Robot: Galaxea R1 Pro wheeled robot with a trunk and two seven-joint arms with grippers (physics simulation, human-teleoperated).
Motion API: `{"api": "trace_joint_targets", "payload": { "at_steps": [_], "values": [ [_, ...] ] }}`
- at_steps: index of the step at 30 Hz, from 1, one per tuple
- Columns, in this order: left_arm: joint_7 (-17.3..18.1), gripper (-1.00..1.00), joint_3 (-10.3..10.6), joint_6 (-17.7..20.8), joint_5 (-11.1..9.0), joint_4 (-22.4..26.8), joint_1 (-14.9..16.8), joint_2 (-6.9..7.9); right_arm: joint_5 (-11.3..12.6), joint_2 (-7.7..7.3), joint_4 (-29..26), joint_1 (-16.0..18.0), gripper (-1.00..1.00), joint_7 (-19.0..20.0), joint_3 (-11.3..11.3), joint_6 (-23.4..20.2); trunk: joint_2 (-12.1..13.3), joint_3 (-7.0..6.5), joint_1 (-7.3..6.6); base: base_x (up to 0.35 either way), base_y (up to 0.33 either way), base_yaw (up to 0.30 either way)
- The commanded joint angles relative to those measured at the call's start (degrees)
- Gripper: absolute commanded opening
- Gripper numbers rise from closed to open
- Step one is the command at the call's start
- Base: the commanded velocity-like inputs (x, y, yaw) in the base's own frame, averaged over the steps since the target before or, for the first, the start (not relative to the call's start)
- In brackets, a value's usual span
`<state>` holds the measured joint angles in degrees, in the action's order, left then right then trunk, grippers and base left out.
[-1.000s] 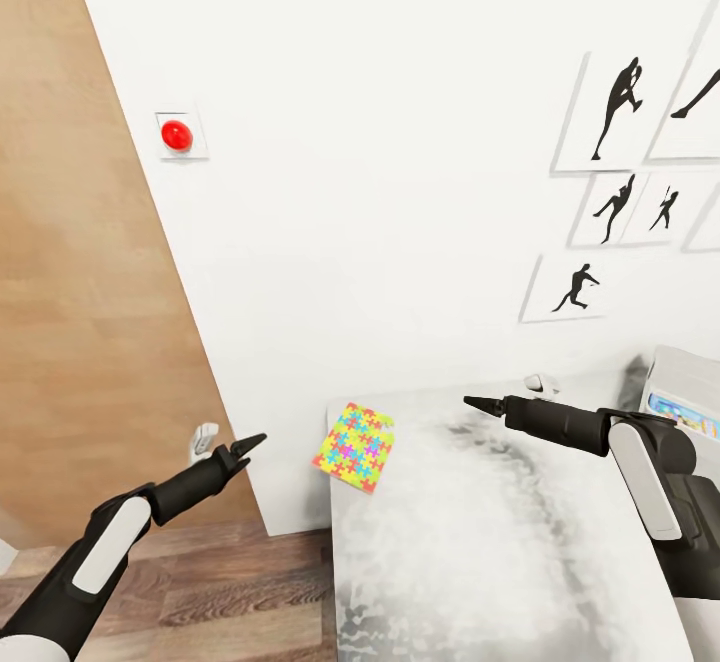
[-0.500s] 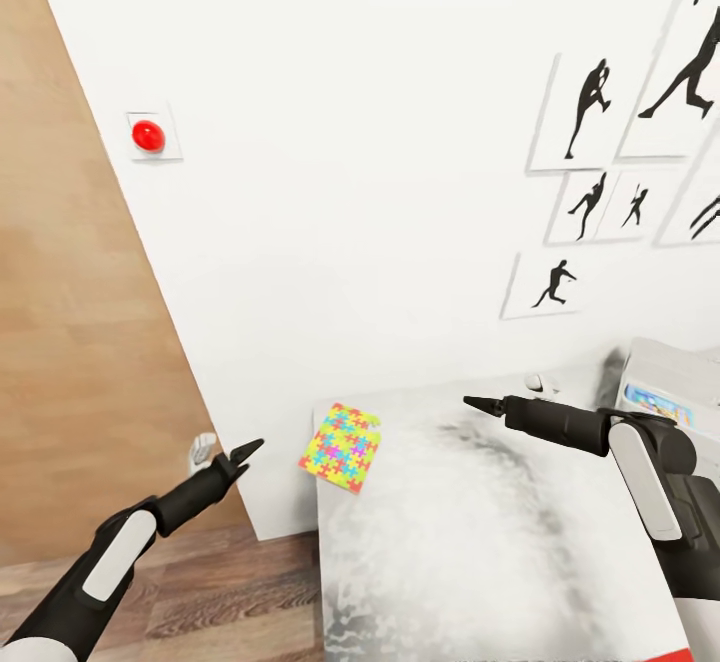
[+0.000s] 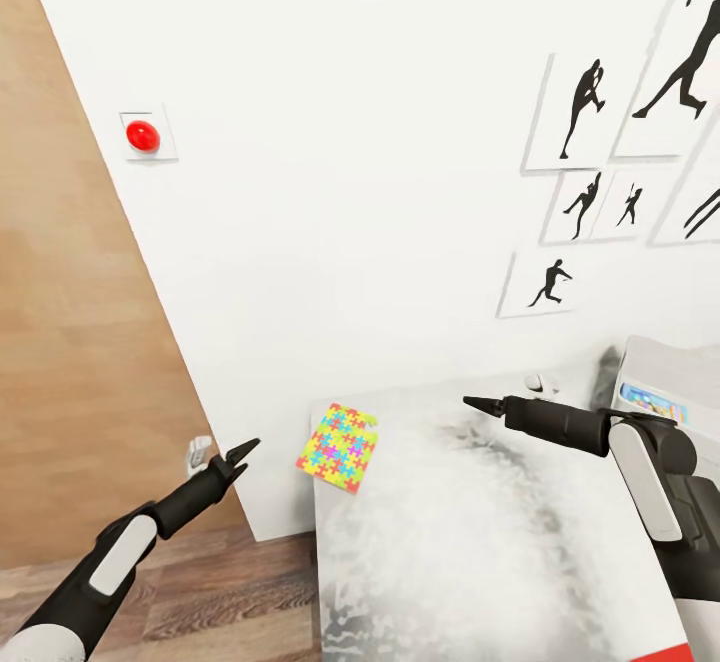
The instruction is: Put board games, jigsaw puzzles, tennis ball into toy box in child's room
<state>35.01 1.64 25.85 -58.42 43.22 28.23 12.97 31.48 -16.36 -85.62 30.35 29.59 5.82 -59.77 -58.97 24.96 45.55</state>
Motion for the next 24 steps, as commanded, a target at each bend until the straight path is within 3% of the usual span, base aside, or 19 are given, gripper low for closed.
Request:
{"api": "trace_joint_targets", "payload": {
  "at_steps": [1, 24],
  "values": [
    [-0.01, 1.00, 0.16, 0.36, -0.61, -0.03, 0.05, 0.05, -0.46, 0.01, -0.01, 0.05, 1.00, 0.55, 0.07, -0.23, -0.04, 0.06, 0.00, 0.000, 0.000, -0.012],
    [1.77, 1.00, 0.33, -0.77, -0.96, -5.57, 1.19, -0.61, -0.46, 0.01, -0.07, -0.03, 1.00, 0.55, 0.07, -0.23, -0.04, 0.06, 0.00, 0.000, 0.000, -0.003]
  ]
}}
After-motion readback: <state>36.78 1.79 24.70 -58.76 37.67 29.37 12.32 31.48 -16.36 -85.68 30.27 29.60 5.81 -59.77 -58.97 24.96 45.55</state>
